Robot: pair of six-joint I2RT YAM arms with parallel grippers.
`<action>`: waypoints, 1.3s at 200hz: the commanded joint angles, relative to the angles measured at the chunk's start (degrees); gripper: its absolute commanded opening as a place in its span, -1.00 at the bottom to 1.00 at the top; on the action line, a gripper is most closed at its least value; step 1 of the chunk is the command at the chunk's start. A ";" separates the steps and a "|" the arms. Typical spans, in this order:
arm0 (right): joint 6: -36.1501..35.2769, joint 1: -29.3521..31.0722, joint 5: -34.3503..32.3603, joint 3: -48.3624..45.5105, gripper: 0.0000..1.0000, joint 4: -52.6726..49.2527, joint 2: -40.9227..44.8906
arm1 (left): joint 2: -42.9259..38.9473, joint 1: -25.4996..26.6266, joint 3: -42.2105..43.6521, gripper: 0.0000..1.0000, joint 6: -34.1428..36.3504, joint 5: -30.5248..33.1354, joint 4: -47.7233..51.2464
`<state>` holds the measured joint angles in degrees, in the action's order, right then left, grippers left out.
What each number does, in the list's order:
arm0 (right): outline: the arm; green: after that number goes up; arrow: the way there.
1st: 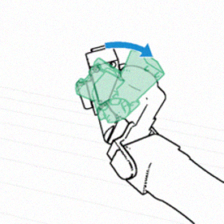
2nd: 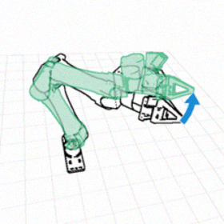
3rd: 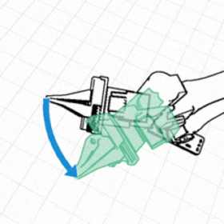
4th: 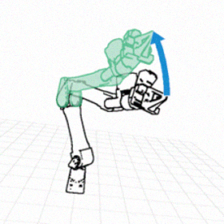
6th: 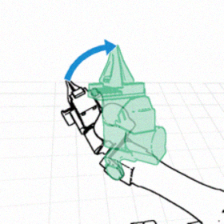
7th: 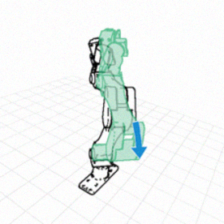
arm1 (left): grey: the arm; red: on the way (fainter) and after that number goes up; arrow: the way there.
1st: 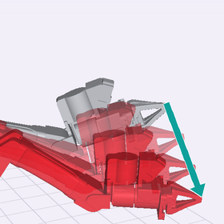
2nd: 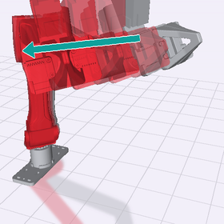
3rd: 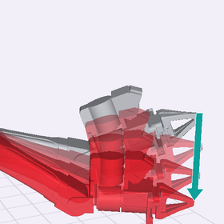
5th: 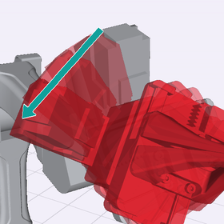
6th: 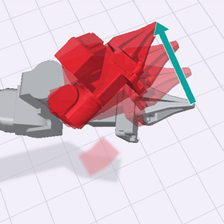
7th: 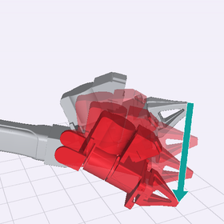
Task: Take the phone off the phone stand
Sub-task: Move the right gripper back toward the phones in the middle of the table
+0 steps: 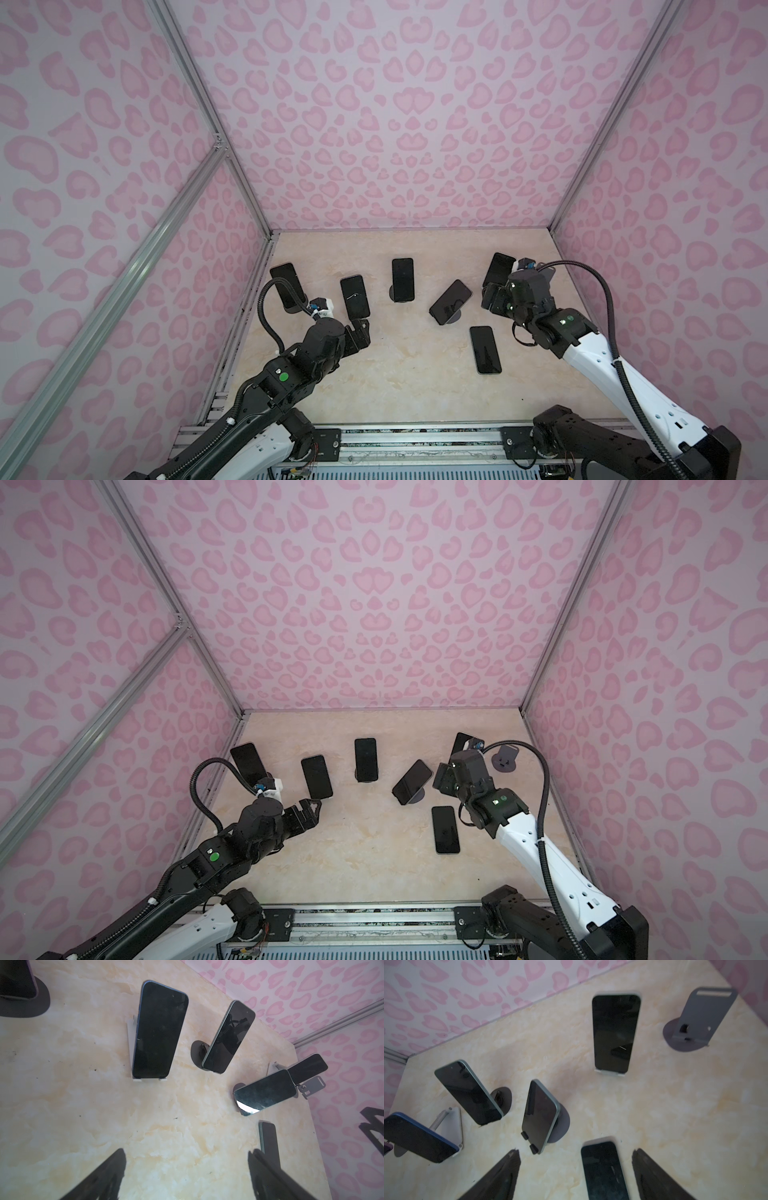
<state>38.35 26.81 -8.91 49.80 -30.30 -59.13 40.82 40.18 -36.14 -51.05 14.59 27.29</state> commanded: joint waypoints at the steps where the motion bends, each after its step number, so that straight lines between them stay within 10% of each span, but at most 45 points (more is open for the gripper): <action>1: 11.36 5.26 1.30 -5.46 0.62 4.24 1.49 | -0.77 -0.11 1.39 0.91 -1.55 -2.50 0.41; 54: 9.82 12.69 4.04 -3.02 -0.51 8.23 -7.79 | -2.46 -0.11 2.65 0.91 -0.13 -1.07 -0.13; 165: 2.32 16.22 -1.64 22.86 -0.71 1.22 -42.64 | -2.41 -0.13 2.24 0.90 0.33 0.22 2.25; 260: 2.01 17.05 -1.12 21.78 -0.71 3.50 -49.28 | -0.87 -0.12 1.53 0.90 1.82 -0.05 1.77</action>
<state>40.29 43.81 -9.04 72.18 -27.05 -107.46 38.72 40.14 -33.36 -50.76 14.13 29.91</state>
